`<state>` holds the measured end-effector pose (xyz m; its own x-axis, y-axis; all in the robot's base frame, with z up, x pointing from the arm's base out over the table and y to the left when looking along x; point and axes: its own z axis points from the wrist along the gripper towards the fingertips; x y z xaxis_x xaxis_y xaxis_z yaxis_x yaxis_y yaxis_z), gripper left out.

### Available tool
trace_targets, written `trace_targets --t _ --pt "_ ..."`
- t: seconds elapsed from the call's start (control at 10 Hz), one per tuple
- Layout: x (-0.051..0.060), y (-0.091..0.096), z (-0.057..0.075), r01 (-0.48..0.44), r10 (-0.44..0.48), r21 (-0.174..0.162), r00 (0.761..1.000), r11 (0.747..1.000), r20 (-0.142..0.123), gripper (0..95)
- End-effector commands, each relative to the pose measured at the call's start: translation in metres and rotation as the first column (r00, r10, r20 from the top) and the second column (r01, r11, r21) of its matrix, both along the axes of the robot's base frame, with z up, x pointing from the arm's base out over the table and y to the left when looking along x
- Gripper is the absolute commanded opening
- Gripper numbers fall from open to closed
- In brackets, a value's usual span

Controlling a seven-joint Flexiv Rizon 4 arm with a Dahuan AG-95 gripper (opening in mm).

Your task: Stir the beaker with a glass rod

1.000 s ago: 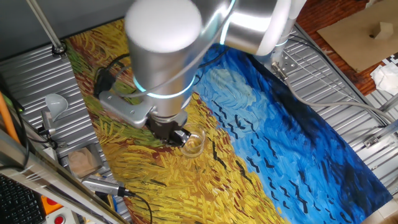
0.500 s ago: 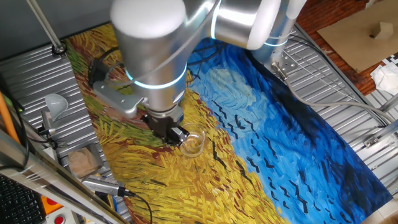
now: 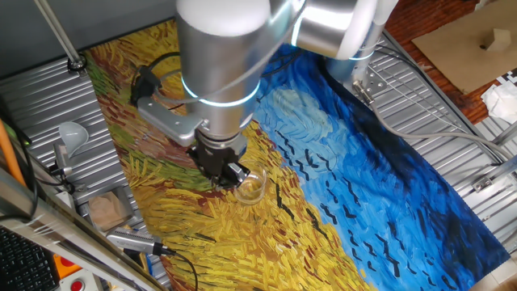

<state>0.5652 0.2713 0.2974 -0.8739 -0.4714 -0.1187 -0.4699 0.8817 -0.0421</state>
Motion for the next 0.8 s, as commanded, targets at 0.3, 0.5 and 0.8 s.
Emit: trace_targets --t 0.3,0.5,0.8 --pt "0.001 -0.0004 0.001 -0.029 0.025 -0.055 0.997 0.998 -0.069 0.0" --pt "0.001 -0.0003 0.0008 0.037 -0.037 0.0 0.997 0.999 -0.065 0.0" --pt "0.0016 0.0021 -0.0007 0.073 -0.071 0.03 0.996 0.997 -0.047 0.0"
